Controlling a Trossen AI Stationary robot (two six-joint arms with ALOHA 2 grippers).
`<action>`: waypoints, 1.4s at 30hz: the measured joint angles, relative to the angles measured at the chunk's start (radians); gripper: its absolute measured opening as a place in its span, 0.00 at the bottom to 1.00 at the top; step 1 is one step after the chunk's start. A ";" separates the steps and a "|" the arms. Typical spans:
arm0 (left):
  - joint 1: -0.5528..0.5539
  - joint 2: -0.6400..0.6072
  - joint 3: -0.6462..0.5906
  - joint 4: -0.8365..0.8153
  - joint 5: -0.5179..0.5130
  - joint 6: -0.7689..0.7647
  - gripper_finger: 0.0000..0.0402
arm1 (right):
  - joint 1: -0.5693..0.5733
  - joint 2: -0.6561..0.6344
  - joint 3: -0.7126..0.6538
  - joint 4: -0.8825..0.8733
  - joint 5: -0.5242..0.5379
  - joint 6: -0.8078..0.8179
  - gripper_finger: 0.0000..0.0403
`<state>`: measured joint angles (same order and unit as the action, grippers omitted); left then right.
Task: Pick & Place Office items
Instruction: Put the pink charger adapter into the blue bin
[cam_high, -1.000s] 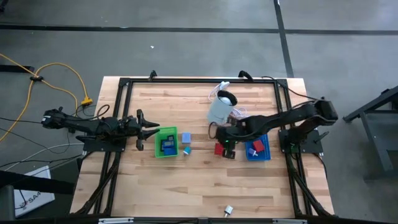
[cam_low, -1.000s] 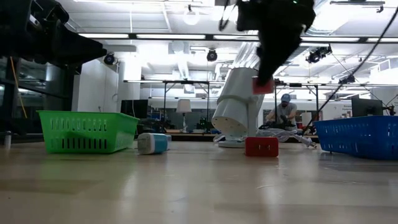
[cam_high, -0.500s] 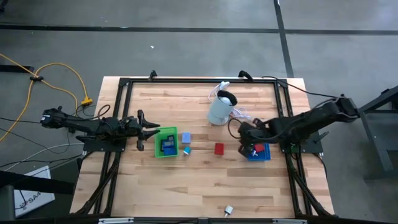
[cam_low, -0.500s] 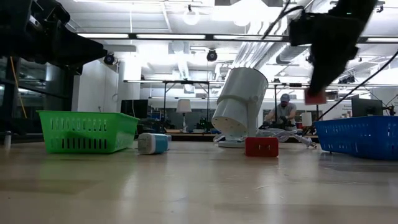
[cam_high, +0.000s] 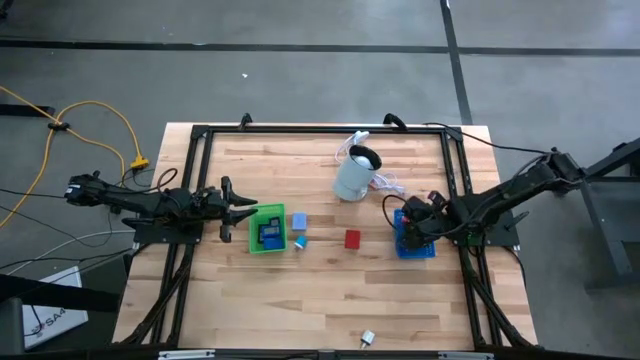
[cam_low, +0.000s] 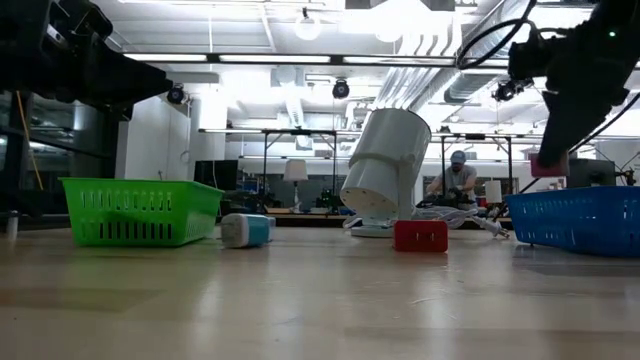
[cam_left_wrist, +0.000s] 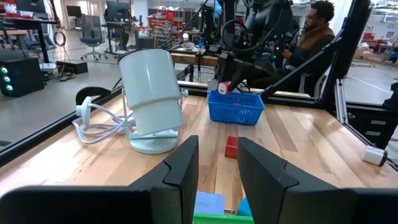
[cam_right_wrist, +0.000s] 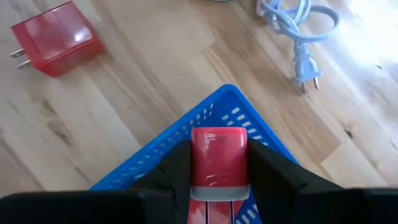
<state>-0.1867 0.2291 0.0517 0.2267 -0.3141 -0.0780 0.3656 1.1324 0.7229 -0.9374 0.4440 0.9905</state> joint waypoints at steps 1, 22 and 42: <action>0.000 0.000 0.000 0.000 0.000 0.000 0.26 | -0.001 0.000 -0.008 0.007 0.007 0.000 0.30; 0.000 0.000 0.000 0.000 0.002 0.000 0.26 | -0.100 0.001 -0.152 0.204 -0.051 -0.026 0.31; 0.000 0.000 0.000 0.000 0.001 0.000 0.26 | -0.100 0.001 -0.183 0.259 -0.069 -0.026 0.38</action>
<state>-0.1867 0.2291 0.0513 0.2264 -0.3130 -0.0780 0.2657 1.1332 0.5396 -0.6781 0.3752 0.9642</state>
